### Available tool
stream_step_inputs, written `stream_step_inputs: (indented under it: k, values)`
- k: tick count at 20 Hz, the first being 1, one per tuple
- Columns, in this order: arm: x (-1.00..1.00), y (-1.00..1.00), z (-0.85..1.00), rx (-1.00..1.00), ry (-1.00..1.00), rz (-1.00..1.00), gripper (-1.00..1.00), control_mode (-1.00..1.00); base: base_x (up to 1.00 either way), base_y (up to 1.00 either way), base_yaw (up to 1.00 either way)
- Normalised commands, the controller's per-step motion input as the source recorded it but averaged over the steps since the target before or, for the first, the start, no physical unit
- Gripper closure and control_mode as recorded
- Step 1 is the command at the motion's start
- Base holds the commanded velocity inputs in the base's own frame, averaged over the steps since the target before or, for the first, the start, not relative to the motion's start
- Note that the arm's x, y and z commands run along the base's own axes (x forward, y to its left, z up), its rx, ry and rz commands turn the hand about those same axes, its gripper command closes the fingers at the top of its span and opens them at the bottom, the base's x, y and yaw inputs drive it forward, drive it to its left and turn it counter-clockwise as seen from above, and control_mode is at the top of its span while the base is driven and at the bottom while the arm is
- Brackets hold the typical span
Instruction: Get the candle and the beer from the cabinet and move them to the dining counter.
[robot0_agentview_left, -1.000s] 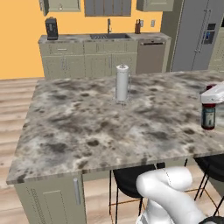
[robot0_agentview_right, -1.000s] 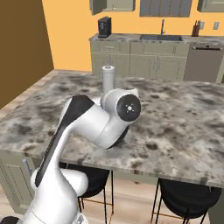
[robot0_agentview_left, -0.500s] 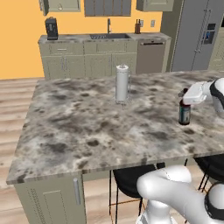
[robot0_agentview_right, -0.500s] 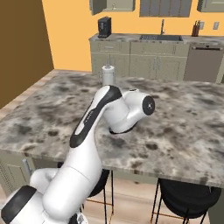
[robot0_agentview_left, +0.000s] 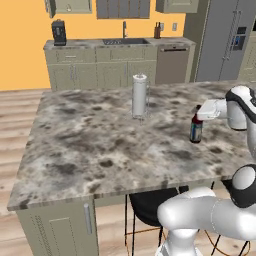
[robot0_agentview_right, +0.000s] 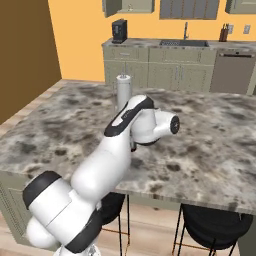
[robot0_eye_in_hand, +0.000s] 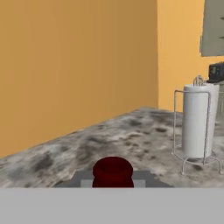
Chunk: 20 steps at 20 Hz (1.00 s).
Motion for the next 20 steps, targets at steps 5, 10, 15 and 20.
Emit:
stream_step_inputs:
  k: [5, 10, 15, 20]
  values:
    - [0.19, 0.0, -0.48, 0.05, 0.0, 0.0, 1.0, -1.0, 0.0, 0.0, 0.0]
    - [0.12, 0.08, -0.32, 0.0, 0.0, 0.0, 1.0, -1.0, 0.0, 0.0, 0.0]
    - [0.03, 0.13, -0.4, 0.0, 0.0, 0.0, 1.0, -1.0, 0.0, 0.0, 0.0]
    - [0.01, 0.1, -0.43, 0.0, -0.03, 0.0, 1.0, -1.0, 0.0, 0.0, 0.0]
